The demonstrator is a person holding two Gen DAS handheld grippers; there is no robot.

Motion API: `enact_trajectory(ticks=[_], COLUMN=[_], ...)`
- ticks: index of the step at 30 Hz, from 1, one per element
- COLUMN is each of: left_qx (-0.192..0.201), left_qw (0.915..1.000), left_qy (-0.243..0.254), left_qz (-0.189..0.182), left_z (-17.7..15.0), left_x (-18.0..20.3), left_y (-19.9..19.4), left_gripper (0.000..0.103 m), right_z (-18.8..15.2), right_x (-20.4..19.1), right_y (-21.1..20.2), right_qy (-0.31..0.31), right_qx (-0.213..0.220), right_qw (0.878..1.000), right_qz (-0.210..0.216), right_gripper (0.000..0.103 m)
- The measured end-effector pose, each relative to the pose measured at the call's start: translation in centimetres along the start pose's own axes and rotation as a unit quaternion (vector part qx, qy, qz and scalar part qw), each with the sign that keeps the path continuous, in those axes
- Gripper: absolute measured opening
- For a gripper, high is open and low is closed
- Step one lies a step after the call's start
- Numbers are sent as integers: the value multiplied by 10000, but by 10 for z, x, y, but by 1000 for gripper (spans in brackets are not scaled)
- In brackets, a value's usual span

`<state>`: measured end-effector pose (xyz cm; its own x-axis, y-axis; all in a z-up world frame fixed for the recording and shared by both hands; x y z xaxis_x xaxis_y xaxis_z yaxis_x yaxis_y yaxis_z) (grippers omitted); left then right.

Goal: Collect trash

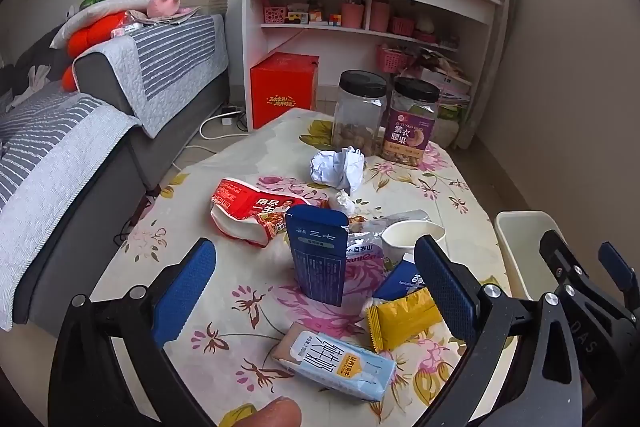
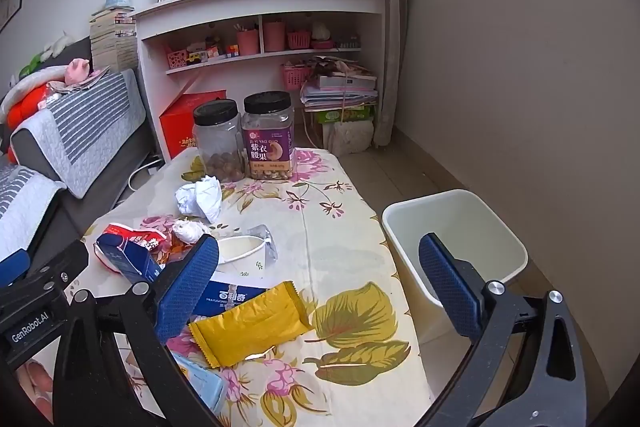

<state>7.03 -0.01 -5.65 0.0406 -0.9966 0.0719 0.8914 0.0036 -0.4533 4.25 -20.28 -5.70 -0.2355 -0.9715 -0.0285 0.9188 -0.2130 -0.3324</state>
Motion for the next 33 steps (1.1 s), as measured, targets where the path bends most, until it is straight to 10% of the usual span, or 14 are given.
enact_trajectory(ticks=[33], left_qx=[-45], left_qw=[10000], left_qy=[20], left_qz=[42], left_z=[-7], left_x=[-6], left_y=[5], left_gripper=[97], right_z=[-2], right_x=[0], right_y=[-1], right_qy=[-34], right_qx=[-64], right_qw=[10000], right_qz=[-15], right_gripper=[96])
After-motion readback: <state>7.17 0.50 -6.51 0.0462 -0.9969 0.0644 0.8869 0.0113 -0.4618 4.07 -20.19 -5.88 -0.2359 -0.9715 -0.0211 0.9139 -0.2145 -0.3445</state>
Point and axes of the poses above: each gripper's, at about its wrist camera, not at the fingertips, and y roughly the way its jaws point, x to its right, z to its top, the point moved 9 cm from there along y, roughly the way its jaws point, and after that the axes turned 12 degrees about x, right-handed, at the moved point
